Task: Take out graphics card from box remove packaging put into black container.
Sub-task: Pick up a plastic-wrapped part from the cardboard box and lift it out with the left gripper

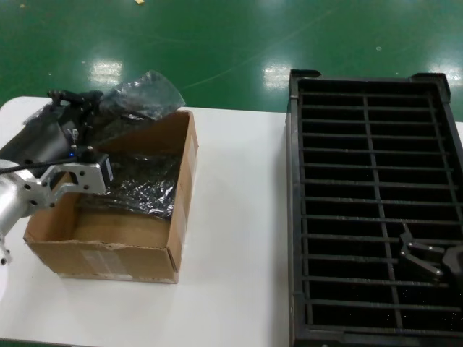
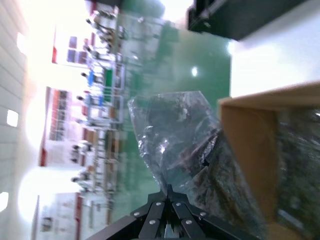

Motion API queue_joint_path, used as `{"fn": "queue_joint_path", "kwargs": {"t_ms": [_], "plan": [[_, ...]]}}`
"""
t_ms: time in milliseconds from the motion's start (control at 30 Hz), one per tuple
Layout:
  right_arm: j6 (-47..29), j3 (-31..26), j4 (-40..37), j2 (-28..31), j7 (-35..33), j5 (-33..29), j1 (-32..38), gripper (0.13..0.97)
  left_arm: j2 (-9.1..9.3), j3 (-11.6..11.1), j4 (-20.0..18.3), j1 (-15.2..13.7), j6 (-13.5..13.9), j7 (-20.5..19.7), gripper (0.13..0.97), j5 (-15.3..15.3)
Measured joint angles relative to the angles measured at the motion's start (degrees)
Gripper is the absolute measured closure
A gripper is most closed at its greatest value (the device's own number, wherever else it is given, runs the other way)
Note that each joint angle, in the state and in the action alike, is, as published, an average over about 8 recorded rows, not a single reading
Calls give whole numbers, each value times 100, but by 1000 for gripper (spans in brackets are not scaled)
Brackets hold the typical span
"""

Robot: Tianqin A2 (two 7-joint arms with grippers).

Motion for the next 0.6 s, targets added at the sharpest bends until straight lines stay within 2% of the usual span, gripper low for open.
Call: {"fn": "queue_joint_path", "kwargs": {"t_ms": [167,300,433,600], "plan": [[0,0,0,0,0,0,0,129,-140,-199,-993,521,147,-26,957,-164],[0,0,0,0,0,0,0,129,-327,-238,-1568,933,216,19,957,-398],[0,0,0,0,0,0,0,129,-606,-158,-1923,1322,195,169,957,-737],[0,0,0,0,0,0,0,129,-1092,124,-2157,1710,93,513,957,-1349]]}}
